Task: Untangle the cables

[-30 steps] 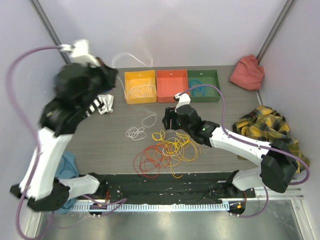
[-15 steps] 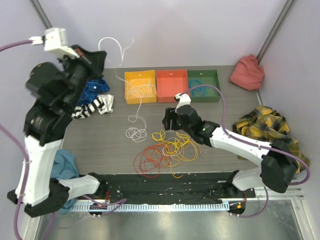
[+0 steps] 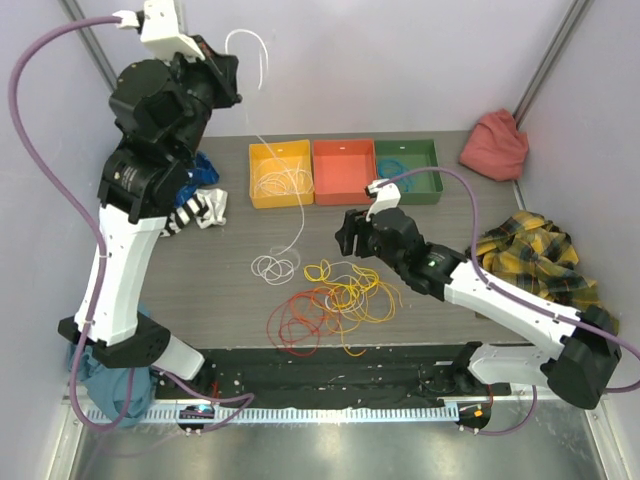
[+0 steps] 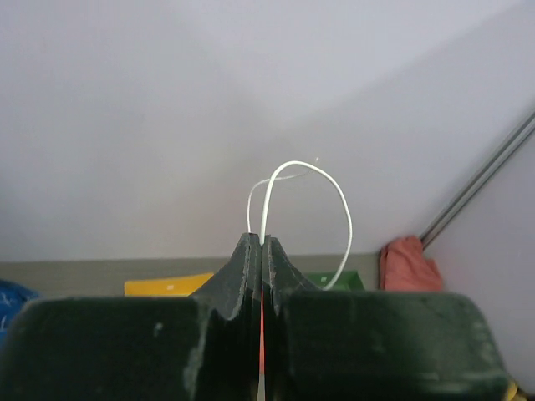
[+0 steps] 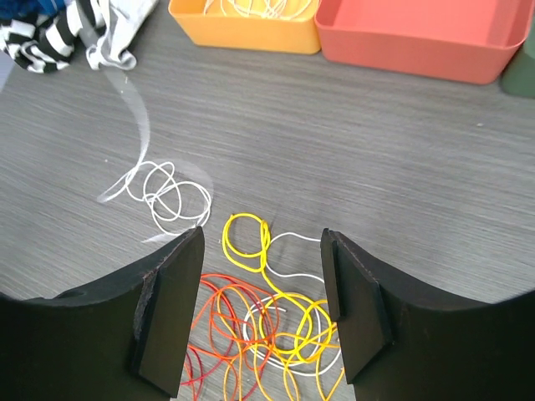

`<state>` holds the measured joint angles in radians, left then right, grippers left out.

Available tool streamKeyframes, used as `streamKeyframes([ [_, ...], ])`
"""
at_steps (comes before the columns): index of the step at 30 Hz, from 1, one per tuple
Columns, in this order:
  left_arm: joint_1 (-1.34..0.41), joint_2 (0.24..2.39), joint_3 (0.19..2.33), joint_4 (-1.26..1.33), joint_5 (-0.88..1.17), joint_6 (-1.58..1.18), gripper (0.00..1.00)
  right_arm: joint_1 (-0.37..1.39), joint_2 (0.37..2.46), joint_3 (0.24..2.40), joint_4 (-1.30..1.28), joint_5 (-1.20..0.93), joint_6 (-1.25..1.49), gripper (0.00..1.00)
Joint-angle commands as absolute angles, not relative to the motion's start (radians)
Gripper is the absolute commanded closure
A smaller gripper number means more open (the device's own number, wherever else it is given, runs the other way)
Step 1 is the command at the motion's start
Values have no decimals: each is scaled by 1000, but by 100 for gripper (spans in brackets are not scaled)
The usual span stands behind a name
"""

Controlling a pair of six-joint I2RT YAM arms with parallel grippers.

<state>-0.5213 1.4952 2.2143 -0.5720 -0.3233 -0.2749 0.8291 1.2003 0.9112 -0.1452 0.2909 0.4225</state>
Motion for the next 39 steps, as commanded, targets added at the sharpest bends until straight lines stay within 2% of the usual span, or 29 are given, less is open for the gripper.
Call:
streamKeyframes([
  [1, -522, 1511, 2353, -479, -342, -232, 100, 827, 1144, 986, -178, 328, 390, 34],
  [6, -522, 1534, 2350, -387, -376, -187, 100, 828, 1103, 1020, -196, 336, 382, 34],
  [12, -520, 1526, 2175, -73, -482, -58, 100, 827, 1081, 1011, -216, 364, 368, 34],
  [16, -496, 1621, 2200, -29, -488, -3, 100, 828, 1078, 1009, -230, 380, 354, 34],
  [19, -460, 1664, 2172, 21, -471, -18, 100, 828, 1072, 1002, -236, 391, 353, 34],
  [25, -370, 1716, 1974, 176, -454, -98, 100, 827, 1063, 954, -238, 403, 360, 34],
  [39, -357, 1839, 2184, 276, -399, -132, 100, 825, 1103, 928, -219, 396, 371, 34],
])
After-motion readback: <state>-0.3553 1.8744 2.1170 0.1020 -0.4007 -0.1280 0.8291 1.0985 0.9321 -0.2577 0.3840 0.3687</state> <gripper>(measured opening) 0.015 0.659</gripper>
